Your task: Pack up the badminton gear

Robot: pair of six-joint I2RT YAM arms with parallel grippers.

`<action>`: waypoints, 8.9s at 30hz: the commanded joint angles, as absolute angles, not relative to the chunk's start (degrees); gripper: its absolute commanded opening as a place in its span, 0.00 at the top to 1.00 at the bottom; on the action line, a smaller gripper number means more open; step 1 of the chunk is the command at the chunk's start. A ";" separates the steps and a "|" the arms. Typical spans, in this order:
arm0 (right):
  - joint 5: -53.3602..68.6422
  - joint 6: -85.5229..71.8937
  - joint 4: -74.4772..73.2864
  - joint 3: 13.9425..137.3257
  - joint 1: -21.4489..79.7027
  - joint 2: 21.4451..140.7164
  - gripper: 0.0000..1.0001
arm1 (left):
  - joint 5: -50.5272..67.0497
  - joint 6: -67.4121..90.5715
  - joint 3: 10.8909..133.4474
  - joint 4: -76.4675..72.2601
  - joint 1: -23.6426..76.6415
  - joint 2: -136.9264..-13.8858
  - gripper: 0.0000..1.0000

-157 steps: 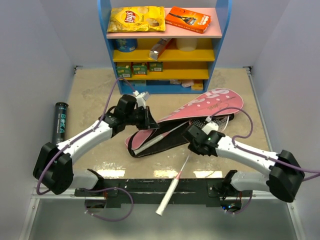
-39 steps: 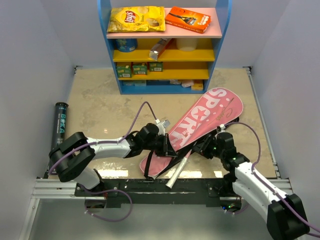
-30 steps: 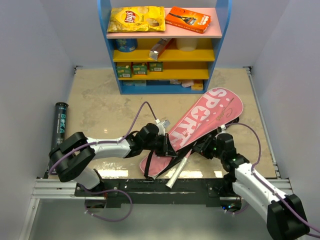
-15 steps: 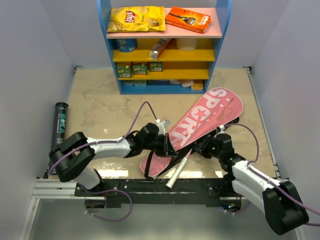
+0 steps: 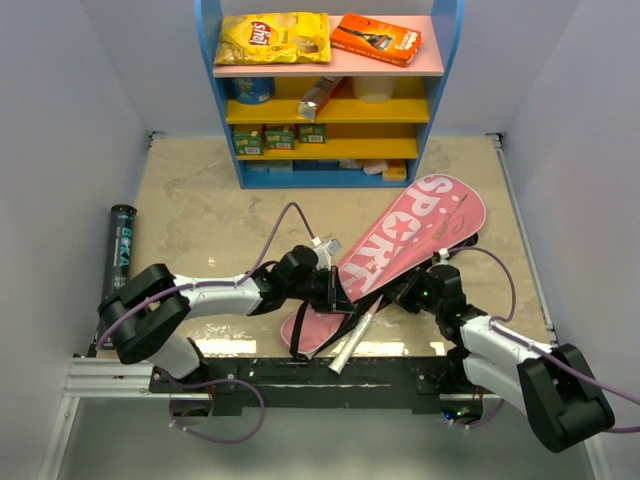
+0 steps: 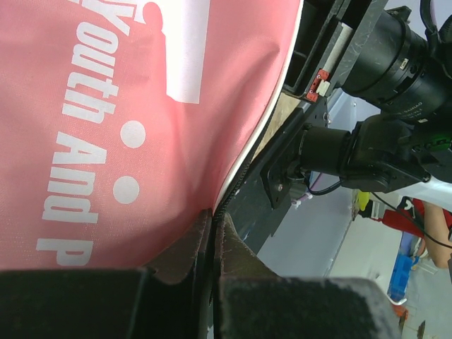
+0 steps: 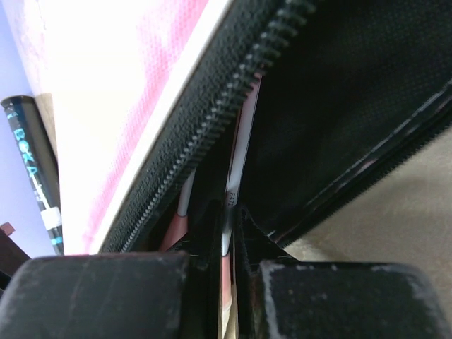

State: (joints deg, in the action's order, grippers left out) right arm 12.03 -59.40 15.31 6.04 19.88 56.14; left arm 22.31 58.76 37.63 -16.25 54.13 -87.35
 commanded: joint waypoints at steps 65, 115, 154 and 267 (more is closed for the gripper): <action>-3.96 -63.63 35.33 7.91 30.41 66.00 1.00 | -11.70 45.88 45.97 26.81 45.79 -88.50 0.63; -5.62 -53.01 1.87 23.20 35.60 61.45 0.54 | -7.38 53.79 36.30 17.22 57.14 -92.29 0.69; -16.17 -46.85 -28.84 48.43 19.00 66.70 0.74 | 8.26 45.70 64.85 9.94 54.23 -85.14 0.71; -21.53 -54.67 -28.48 48.69 11.16 85.78 0.70 | 23.29 33.31 58.89 12.57 19.60 -95.89 0.77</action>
State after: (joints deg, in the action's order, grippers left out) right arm -18.65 -53.41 -30.72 47.81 11.81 85.45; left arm 22.33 34.76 59.53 13.87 19.90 -96.44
